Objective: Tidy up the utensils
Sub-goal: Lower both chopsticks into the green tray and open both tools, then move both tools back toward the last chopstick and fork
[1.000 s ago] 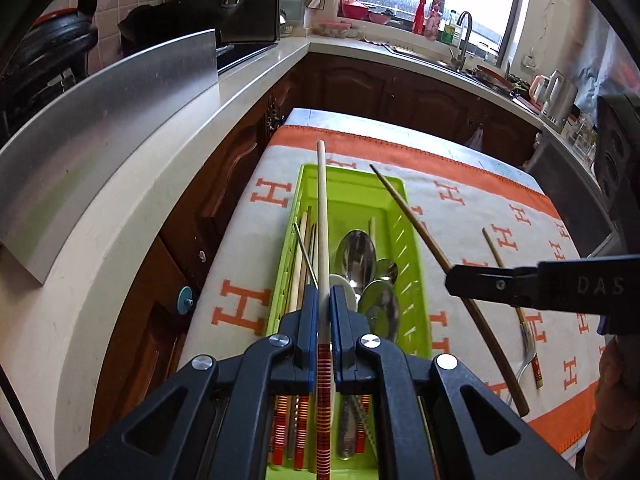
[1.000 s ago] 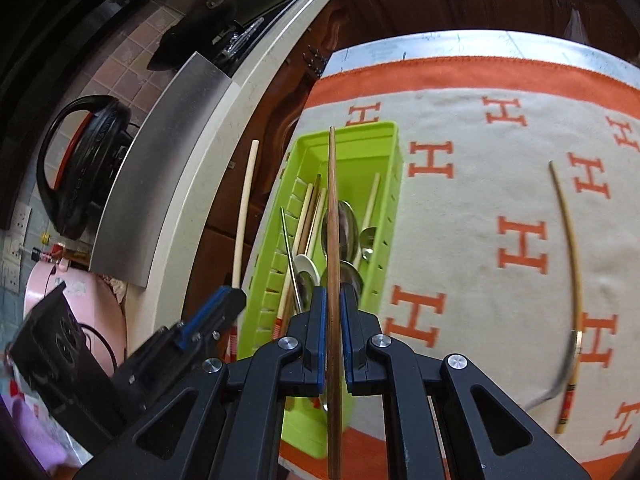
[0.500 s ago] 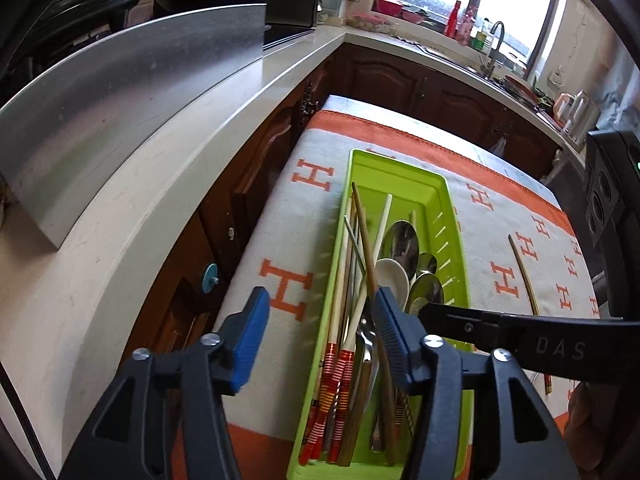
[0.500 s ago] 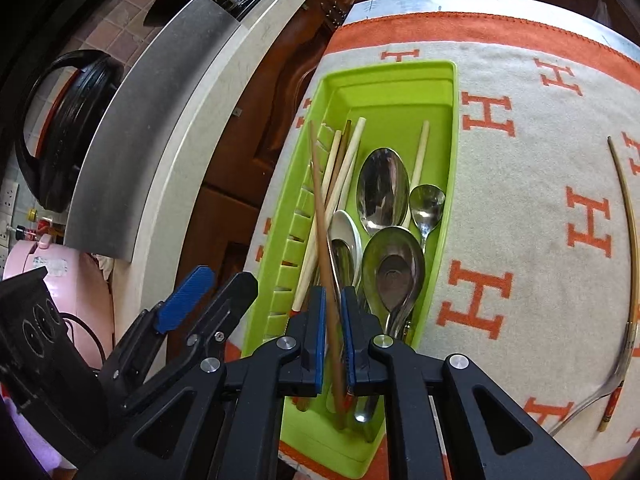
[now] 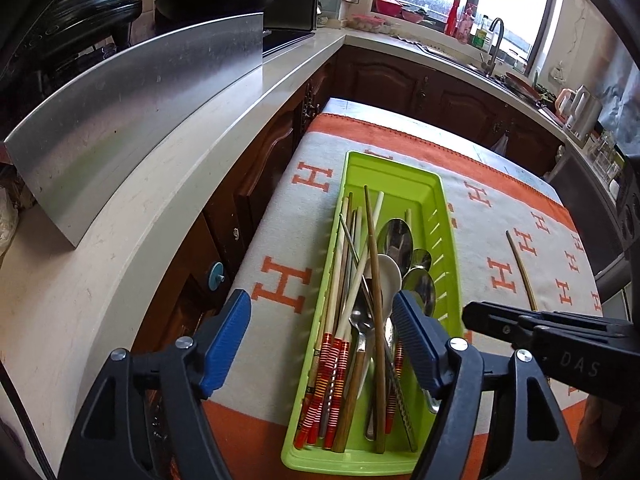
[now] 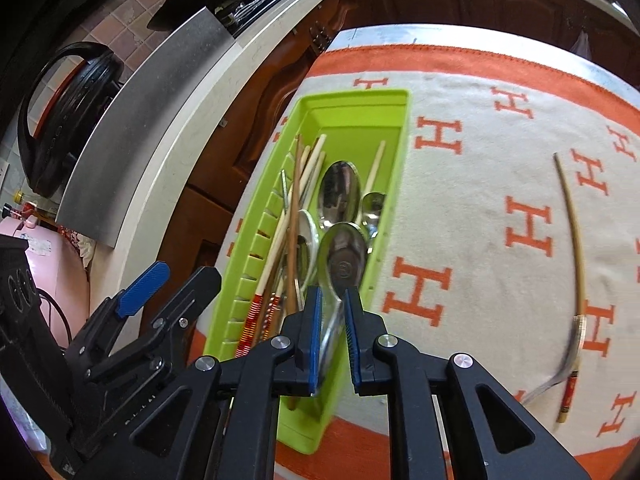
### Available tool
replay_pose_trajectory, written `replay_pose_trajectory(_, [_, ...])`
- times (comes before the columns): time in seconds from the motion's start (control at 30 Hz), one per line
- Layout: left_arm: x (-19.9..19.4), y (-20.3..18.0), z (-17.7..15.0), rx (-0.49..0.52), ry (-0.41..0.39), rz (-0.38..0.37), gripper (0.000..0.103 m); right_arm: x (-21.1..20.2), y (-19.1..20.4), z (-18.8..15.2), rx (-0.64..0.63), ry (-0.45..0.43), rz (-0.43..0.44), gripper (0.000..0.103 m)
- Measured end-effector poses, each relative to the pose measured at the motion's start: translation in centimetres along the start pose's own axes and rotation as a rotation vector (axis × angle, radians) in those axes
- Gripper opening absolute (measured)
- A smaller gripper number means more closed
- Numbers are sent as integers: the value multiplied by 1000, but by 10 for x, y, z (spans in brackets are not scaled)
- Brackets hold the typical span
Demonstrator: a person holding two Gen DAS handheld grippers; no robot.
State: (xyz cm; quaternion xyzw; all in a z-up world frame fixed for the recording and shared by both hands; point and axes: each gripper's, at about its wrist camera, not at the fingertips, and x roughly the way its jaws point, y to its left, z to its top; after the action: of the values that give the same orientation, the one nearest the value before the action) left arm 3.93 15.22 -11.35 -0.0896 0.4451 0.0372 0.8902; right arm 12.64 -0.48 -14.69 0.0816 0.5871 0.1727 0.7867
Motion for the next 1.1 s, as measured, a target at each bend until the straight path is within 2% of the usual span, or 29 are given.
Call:
replay_pose_trajectory(0.1, [-4, -5, -1, 1, -2, -12, 72, -18, -12, -5, -8, -42, -42, 19])
replay_pose_trajectory(0.33, [-17, -22, -4, 11, -15, -35, 77, -54, -44, -17, 21, -117, -85, 19])
replay_pose_trajectory(0.67, [-30, -68, -18, 68, 0, -78, 79, -94, -93, -42, 85, -187, -110, 20])
replay_pose_trajectory(1.1, [-22, -136, -45, 190, 47, -72, 83, -107, -159, -75, 177, -209, -123, 20])
